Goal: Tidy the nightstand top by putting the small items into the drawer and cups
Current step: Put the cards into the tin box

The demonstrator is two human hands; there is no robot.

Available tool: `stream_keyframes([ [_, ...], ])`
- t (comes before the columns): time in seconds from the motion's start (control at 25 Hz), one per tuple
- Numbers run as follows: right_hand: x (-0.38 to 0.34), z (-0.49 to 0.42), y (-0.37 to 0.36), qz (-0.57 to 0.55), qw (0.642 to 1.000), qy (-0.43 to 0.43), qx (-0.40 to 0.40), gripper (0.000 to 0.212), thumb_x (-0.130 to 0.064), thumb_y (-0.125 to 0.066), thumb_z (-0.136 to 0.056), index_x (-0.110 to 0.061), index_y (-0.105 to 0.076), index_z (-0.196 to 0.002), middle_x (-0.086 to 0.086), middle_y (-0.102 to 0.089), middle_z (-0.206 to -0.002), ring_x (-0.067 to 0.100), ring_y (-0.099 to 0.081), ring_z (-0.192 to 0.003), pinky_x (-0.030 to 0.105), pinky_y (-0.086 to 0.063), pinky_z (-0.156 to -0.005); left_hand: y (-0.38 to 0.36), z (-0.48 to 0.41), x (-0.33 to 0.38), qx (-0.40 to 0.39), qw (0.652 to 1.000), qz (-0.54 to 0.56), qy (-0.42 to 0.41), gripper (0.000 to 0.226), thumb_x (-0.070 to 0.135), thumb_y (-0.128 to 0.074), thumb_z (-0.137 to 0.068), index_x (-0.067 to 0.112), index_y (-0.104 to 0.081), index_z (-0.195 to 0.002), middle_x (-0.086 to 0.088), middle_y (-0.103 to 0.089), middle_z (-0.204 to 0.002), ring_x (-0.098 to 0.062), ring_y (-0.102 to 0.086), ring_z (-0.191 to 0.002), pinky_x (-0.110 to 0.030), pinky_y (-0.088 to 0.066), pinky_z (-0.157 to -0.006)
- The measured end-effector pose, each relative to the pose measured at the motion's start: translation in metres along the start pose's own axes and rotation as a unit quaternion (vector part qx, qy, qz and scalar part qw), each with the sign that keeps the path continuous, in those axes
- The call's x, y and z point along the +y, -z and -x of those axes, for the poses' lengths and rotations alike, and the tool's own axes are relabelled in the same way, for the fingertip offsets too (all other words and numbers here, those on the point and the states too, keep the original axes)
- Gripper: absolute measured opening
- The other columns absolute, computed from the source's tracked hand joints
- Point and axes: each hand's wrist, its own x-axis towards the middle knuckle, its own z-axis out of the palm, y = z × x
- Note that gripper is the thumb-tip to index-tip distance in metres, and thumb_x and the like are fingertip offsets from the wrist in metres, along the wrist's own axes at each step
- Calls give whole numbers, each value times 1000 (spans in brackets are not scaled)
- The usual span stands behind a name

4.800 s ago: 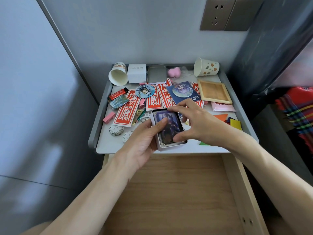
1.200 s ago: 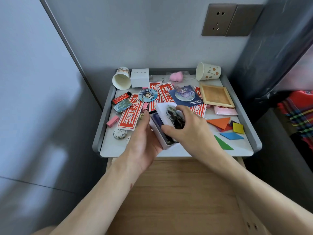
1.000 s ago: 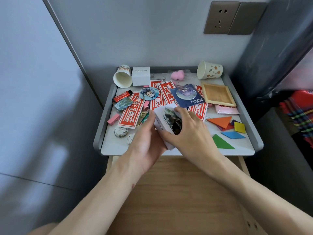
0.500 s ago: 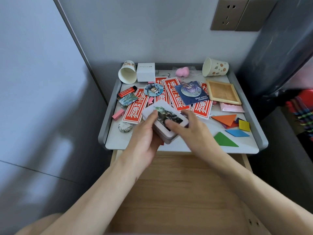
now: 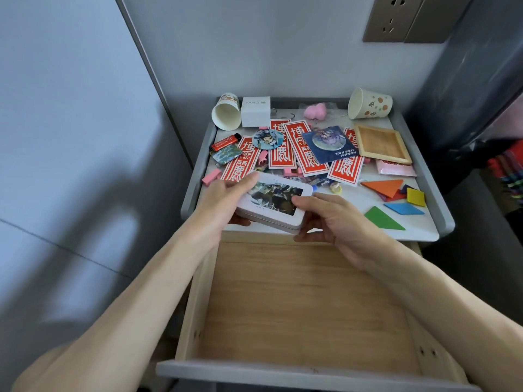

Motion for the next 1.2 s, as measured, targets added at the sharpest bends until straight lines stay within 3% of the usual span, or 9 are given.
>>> stream_keyframes([
  [0.12,21,14,-19,-39,999,-34,1,31,-28,-60,-95,2,-66,-100,16,-64,-82,24,-65,-62,38,-60,-65,9,23,-20,25,1000,-1,5,22,37,-66,-94,17,-71,-100,0,-77,-89,-15,-70,-78,-24,-50,-46],
  [0.36,48,33,-44,-69,996,-38,-51,27,-18,-63,-93,7,-66,-103,17,-65,-85,23,-64,-62,28,-58,-60,36,65,-43,70,996,-21,50,43,47,-66,-92,4,-72,-94,-11,-77,-91,-22,-74,-74,-30,-58,-56],
  [0.44,62,33,-48,-57,995,-53,-55,25,-16,-62,-94,8,-65,-101,17,-65,-82,23,-64,-60,27,-58,-59,48,69,-49,56,991,-107,62,49,55,-60,-92,8,-71,-96,-9,-77,-85,-25,-75,-68,-32,-60,-58],
  [0.52,78,28,-47,-35,995,-76,-46,25,-15,-61,-95,9,-64,-102,17,-65,-83,22,-64,-59,27,-59,-59,59,60,-58,80,949,-299,58,58,65,-46,-94,11,-68,-90,-6,-75,-77,-24,-73,-63,-35,-59,-63],
  [0.6,94,16,-42,0,995,-96,-20,28,-15,-60,-96,11,-62,-107,19,-63,-88,22,-62,-60,27,-58,-57,63,47,-64,108,870,-477,58,58,66,-39,-96,12,-61,-89,-5,-69,-76,-25,-66,-68,-34,-52,-65],
  [0.72,114,-11,-39,53,992,-112,18,34,-18,-59,-96,11,-58,-115,20,-61,-94,25,-62,-65,29,-57,-57,59,31,-78,62,809,-580,72,38,49,-54,-96,12,-56,-88,-6,-64,-87,-26,-63,-77,-33,-46,-63],
  [0.84,128,-33,-48,78,990,-105,44,32,-21,-61,-95,5,-61,-114,17,-65,-100,23,-64,-68,32,-59,-63,59,18,-87,42,788,-610,75,14,19,-61,-94,10,-55,-86,-9,-62,-91,-28,-60,-81,-35,-44,-63],
  [1.0,142,-52,-62,106,986,-106,73,28,-26,-65,-92,0,-66,-103,17,-70,-101,27,-69,-67,41,-61,-74,64,10,-89,30,794,-603,73,20,10,-62,-88,10,-50,-72,-5,-56,-76,-26,-59,-72,-32,-43,-58],
  [1.2,148,-59,-71,218,967,-88,95,34,-35,-67,-89,-1,-68,-91,16,-72,-88,28,-71,-65,31,-56,-59,65,11,-90,14,779,-621,84,26,6,-61,-86,10,-43,-68,-4,-50,-70,-22,-53,-65,-29,-37,-52],
])
